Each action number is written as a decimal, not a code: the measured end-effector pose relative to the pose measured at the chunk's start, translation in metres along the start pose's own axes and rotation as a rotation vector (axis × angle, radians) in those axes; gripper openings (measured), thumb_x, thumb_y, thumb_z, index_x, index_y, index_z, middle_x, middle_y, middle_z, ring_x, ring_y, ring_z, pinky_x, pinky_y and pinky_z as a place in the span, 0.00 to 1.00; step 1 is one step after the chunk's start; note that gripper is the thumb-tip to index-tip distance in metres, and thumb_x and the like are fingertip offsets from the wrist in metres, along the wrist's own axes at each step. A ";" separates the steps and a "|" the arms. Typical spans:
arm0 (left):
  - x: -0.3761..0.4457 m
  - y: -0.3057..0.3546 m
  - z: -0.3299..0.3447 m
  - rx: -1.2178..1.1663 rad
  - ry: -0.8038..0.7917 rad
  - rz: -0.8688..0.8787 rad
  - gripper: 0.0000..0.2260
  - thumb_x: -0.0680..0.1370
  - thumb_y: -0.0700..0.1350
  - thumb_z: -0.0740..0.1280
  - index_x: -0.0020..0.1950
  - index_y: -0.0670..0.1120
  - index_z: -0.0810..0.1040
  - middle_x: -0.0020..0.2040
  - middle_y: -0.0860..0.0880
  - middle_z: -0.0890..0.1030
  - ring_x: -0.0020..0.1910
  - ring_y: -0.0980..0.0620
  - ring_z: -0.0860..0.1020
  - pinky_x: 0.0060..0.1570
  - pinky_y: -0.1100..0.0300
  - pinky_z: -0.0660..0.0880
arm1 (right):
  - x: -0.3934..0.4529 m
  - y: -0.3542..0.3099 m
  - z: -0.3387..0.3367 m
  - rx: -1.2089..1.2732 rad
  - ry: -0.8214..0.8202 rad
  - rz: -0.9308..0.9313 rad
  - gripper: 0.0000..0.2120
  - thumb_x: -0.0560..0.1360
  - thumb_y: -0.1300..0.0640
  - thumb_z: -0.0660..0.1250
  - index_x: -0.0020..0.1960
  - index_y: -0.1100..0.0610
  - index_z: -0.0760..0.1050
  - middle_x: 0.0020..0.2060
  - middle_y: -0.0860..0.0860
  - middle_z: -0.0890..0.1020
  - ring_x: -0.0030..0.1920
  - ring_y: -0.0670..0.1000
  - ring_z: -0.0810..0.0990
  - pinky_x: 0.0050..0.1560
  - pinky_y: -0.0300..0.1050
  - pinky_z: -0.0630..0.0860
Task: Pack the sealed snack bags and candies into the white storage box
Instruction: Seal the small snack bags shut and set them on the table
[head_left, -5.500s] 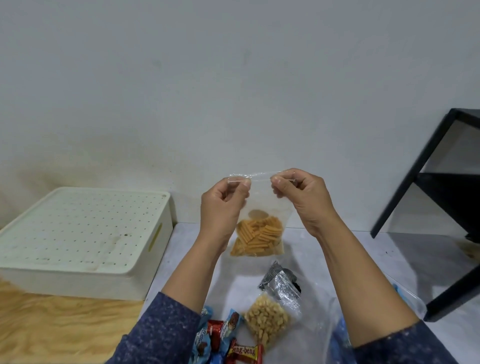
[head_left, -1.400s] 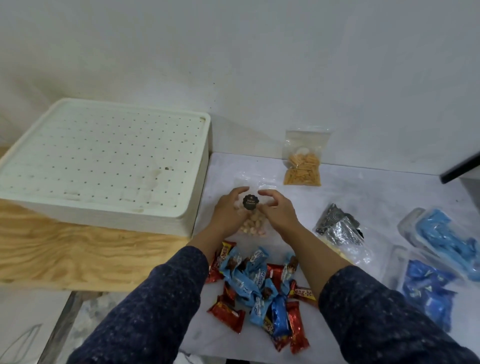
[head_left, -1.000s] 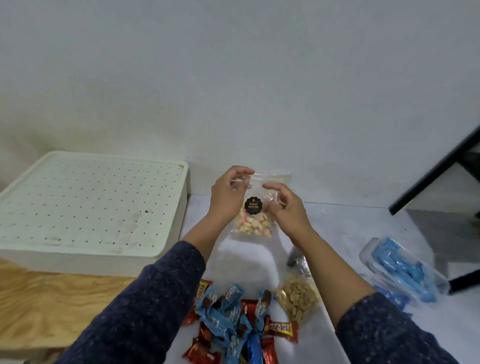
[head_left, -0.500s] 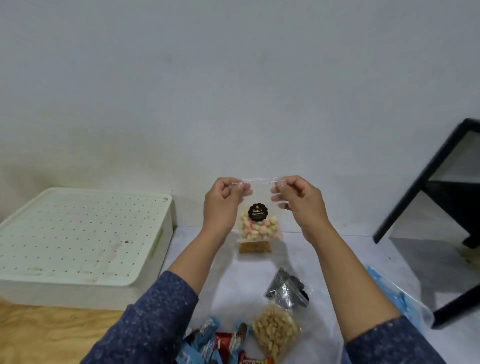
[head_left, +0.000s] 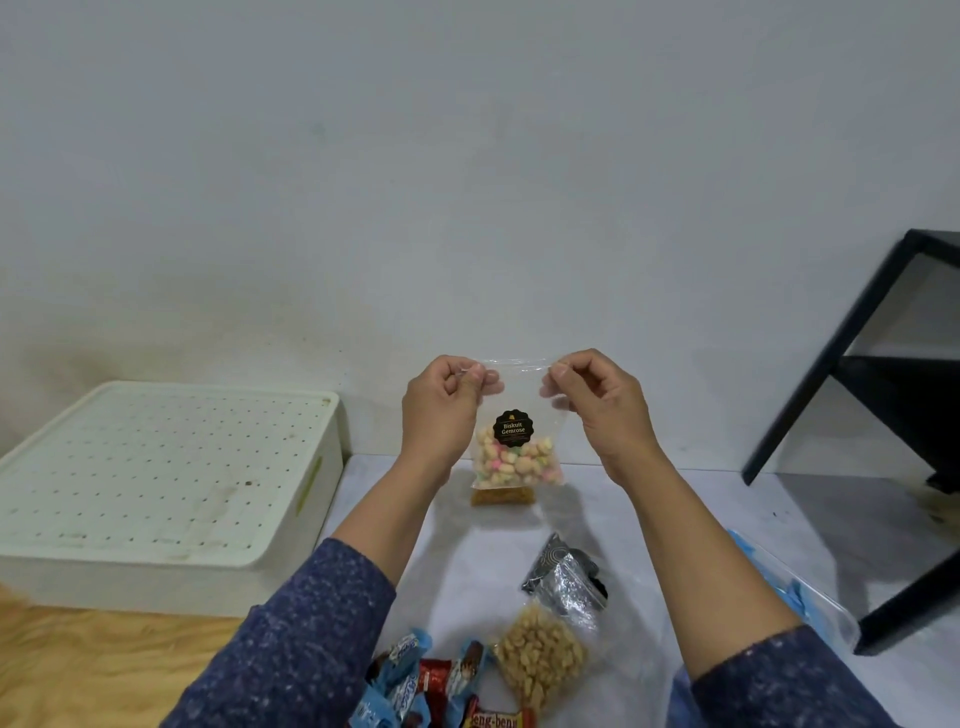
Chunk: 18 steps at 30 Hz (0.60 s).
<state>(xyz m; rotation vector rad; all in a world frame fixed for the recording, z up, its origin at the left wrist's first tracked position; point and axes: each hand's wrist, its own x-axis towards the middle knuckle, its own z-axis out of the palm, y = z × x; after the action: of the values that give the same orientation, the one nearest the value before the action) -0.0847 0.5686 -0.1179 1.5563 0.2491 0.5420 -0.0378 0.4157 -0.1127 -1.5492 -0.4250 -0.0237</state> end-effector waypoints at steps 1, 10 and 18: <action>0.000 0.001 0.001 0.019 0.005 0.008 0.07 0.80 0.40 0.62 0.42 0.47 0.74 0.38 0.53 0.83 0.37 0.62 0.83 0.46 0.63 0.76 | -0.001 0.000 -0.001 0.001 -0.015 0.007 0.07 0.77 0.64 0.64 0.41 0.57 0.76 0.35 0.49 0.81 0.37 0.45 0.80 0.40 0.35 0.77; -0.009 0.004 0.014 -0.025 -0.105 -0.029 0.05 0.77 0.41 0.66 0.43 0.49 0.76 0.41 0.52 0.83 0.38 0.61 0.83 0.43 0.65 0.74 | -0.005 -0.006 -0.006 -0.022 0.047 -0.038 0.09 0.75 0.66 0.66 0.38 0.56 0.77 0.32 0.51 0.80 0.32 0.44 0.76 0.40 0.33 0.75; -0.012 0.010 0.015 -0.007 -0.132 0.023 0.07 0.76 0.39 0.69 0.39 0.49 0.78 0.35 0.53 0.83 0.35 0.60 0.82 0.42 0.69 0.75 | -0.009 -0.008 -0.007 0.010 0.011 -0.018 0.07 0.74 0.66 0.68 0.40 0.56 0.79 0.30 0.46 0.83 0.32 0.43 0.78 0.38 0.32 0.75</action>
<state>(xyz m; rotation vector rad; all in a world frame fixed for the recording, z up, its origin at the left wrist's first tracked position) -0.0895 0.5495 -0.1099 1.5825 0.1285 0.4557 -0.0468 0.4063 -0.1073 -1.5346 -0.4299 -0.0438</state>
